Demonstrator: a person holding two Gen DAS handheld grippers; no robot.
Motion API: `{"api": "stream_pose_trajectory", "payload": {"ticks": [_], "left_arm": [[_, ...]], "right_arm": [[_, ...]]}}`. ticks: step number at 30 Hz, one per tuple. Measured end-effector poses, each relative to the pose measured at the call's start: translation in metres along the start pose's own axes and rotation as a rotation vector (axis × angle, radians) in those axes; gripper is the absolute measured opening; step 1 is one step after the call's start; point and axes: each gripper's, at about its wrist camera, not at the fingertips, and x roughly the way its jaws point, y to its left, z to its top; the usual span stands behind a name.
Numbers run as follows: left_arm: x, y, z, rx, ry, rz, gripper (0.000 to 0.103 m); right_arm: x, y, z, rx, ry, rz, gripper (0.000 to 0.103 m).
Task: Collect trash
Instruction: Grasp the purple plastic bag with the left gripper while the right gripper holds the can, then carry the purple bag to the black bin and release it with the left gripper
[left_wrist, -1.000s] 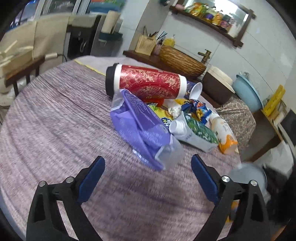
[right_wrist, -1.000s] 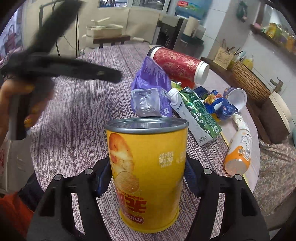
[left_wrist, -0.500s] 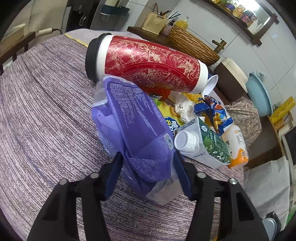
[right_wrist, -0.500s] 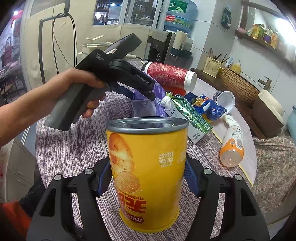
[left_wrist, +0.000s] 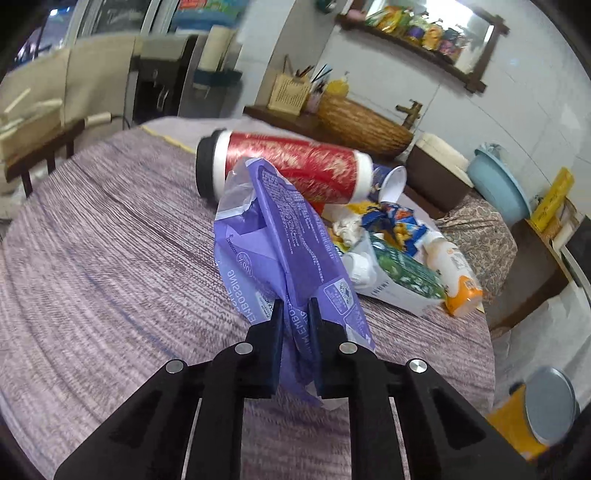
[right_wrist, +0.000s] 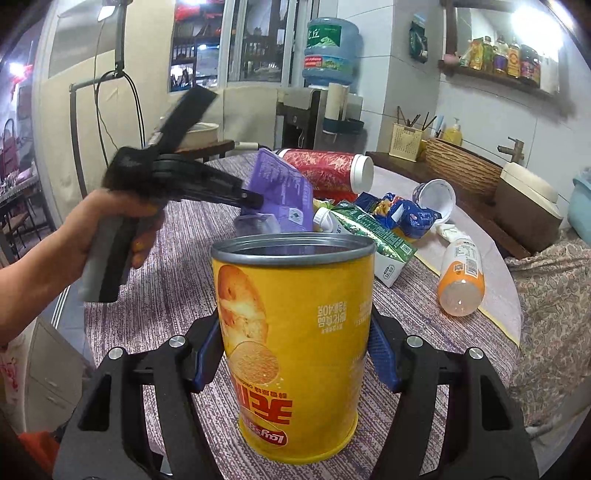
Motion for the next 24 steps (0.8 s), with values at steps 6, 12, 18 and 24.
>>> {"api": "stream_pose_trajectory", "payload": {"ticks": [6, 12, 18, 24], "left_arm": [[-0.061, -0.013, -0.026, 0.06, -0.154, 0.024, 0.013], [-0.093, -0.035, -0.047, 0.101, -0.236, 0.021, 0.013], [-0.092, -0.081, -0.06, 0.176, -0.257, -0.062, 0.013], [-0.067, -0.13, -0.062, 0.246, -0.219, -0.176, 0.013]], "right_arm": [[-0.016, 0.002, -0.009, 0.041, -0.055, 0.01, 0.066], [-0.034, 0.004, -0.02, 0.065, -0.114, -0.009, 0.066], [-0.063, -0.013, -0.034, 0.143, -0.173, -0.083, 0.066], [-0.104, -0.049, -0.055, 0.211, -0.213, -0.269, 0.066]]}}
